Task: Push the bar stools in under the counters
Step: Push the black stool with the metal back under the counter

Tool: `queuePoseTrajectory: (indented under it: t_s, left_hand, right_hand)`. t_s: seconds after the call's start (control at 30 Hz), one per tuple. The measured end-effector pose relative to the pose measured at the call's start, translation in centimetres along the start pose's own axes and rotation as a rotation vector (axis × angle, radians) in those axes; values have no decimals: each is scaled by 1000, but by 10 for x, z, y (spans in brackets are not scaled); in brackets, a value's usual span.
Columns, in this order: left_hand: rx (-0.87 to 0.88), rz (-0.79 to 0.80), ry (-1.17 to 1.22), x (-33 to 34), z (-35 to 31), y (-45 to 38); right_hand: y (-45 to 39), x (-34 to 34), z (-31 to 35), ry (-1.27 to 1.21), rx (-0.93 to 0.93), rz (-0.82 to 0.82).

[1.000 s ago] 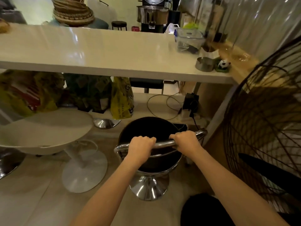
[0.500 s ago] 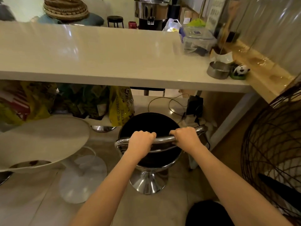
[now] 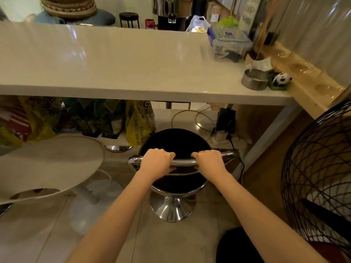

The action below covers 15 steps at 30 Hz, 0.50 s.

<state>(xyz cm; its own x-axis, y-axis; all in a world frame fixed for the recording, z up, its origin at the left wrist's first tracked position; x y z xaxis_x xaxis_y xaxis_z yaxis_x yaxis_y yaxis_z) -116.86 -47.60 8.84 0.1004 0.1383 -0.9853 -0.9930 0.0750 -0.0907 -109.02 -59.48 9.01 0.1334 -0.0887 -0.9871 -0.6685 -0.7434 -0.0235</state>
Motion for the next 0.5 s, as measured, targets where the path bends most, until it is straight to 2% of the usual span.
queuePoseTrajectory:
  t_s: [0.2, 0.5]
  left_hand:
    - [-5, 69, -13, 4, 13, 4]
    - [-8, 88, -3, 4, 14, 6]
  right_hand:
    - [1, -3, 14, -37, 31, 9]
    - [-1, -1, 15, -33, 17, -17]
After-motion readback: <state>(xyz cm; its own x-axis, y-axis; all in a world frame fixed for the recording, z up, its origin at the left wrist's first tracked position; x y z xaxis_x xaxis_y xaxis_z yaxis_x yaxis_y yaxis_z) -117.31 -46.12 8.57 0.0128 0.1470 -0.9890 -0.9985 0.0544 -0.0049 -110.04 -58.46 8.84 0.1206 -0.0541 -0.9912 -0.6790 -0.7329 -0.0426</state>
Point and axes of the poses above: each hand's wrist, its own y-axis away from the middle knuckle, its own x-axis out of the palm, z = x × y, the point moved 5 cm from there along -y, towards the middle knuckle, and after that the axes turned 9 degrees about x, right-handed, at the moved point
